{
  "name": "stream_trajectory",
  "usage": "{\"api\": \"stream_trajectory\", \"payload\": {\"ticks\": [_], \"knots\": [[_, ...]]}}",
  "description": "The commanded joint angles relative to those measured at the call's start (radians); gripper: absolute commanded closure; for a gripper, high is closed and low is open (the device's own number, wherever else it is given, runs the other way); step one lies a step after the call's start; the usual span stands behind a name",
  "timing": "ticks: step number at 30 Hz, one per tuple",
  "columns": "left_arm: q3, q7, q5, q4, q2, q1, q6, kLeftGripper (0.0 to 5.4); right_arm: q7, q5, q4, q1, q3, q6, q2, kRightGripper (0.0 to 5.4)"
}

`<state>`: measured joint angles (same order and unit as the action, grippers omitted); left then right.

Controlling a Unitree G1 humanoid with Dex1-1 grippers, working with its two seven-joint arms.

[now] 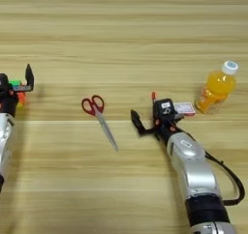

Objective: Move the objects on the table

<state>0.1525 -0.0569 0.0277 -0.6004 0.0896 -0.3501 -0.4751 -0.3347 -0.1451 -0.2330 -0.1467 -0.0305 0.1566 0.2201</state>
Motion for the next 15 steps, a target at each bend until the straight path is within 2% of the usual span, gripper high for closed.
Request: {"api": "stream_trajectory", "payload": {"ticks": [1,15], "knots": [[-0.002,-0.005,0.001,0.007,-0.007,0.005,0.018,0.0,0.002,0.039,-0.008,0.009,0.03,-0.024,0.001,0.04],[-0.005,-0.008,-0.001,0.007,-0.012,0.003,0.02,0.0,-0.027,-0.008,-0.038,0.0,0.013,0.03,-0.018,0.04]]}}
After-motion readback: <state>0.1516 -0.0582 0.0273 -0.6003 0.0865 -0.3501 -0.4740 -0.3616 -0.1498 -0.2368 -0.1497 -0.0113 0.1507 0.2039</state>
